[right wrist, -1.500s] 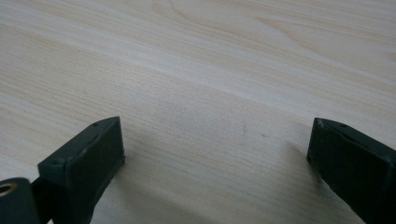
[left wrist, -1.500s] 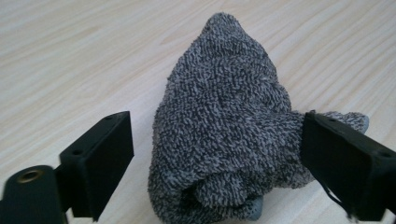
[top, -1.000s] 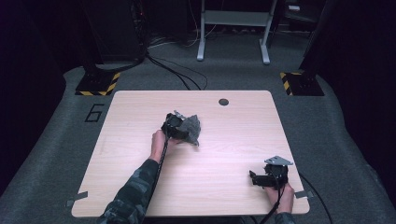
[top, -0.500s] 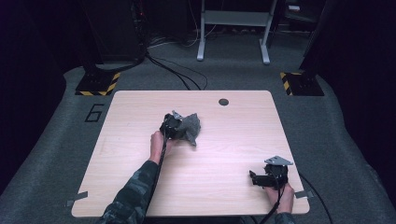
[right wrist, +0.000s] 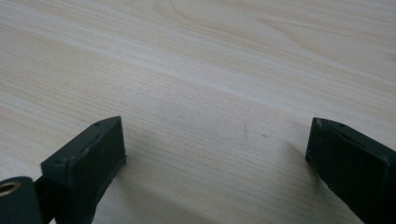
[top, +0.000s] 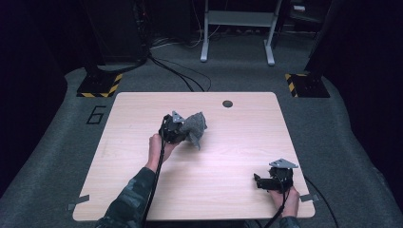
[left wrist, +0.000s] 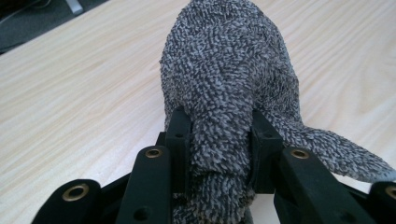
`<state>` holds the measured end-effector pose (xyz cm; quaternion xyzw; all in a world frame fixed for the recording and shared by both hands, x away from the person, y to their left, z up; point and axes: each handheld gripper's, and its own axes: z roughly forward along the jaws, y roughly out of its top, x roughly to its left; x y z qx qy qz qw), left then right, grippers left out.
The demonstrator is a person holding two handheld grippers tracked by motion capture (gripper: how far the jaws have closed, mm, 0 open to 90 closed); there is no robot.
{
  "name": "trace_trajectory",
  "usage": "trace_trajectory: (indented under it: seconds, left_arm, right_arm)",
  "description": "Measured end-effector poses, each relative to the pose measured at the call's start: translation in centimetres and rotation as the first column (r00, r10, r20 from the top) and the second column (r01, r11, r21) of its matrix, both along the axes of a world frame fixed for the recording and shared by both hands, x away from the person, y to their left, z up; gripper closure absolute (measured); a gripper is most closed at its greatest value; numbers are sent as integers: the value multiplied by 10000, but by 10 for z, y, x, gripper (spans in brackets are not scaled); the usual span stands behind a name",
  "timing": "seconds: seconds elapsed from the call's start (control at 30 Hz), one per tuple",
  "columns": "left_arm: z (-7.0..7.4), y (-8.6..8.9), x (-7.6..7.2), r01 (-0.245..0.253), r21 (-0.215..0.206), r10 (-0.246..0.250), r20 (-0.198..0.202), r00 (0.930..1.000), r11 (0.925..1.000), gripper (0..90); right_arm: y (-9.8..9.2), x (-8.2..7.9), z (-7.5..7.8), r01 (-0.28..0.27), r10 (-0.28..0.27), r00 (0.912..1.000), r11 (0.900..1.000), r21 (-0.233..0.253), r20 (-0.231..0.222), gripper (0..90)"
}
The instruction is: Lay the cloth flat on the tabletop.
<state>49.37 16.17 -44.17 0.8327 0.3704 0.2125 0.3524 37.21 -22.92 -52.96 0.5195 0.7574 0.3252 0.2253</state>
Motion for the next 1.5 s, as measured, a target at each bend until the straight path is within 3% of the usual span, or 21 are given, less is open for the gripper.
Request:
trace_trajectory:
  seconds: [0.23,0.5,0.93,1.23,1.3,1.33,1.4,1.43,1.47,1.5]
  left_arm:
    - [15,-3,-28,508,-162,-502,362,9981,9986,667]
    - [13,-4,-50,881,-250,-871,411,9954,9958,665]
    - [-14,-17,-85,1628,-542,-1637,-128,9864,9852,658]
    - [-38,-27,-94,2111,-437,-2135,-620,9750,9765,640]
    - [-47,-30,-94,2248,-260,-2262,-755,9712,9741,607]
    - [-55,-33,-94,2083,211,-2058,-845,9749,9778,572]
    - [-59,-34,-93,2078,191,-2056,-833,9751,9780,525]
    - [-59,-33,-93,2035,84,-2021,-839,9758,9790,476]
    - [-57,-32,-94,1904,87,-1891,-834,9784,9817,370]
    - [-57,-32,-94,1904,87,-1891,-834,9784,9817,334]
  right_arm:
    - [-1,0,0,-18,18,10000,10000,0,65,46]
    - [-1,0,0,-13,13,10000,10000,-4,65,47]
    - [-1,0,0,10,-10,10000,10000,0,71,49]
    - [-1,0,0,15,-15,10000,10000,-1,75,49]
    - [-1,0,0,18,-18,10000,10000,-1,73,49]
    - [-1,0,0,16,-16,10000,10000,0,71,49]
    - [-1,0,0,18,-18,10000,10000,1,72,49]
    - [-1,0,0,18,-18,10000,10000,1,72,49]
    - [-1,0,0,25,-25,10000,10000,6,64,49]
    - [-1,0,0,25,-25,10000,10000,6,64,49]
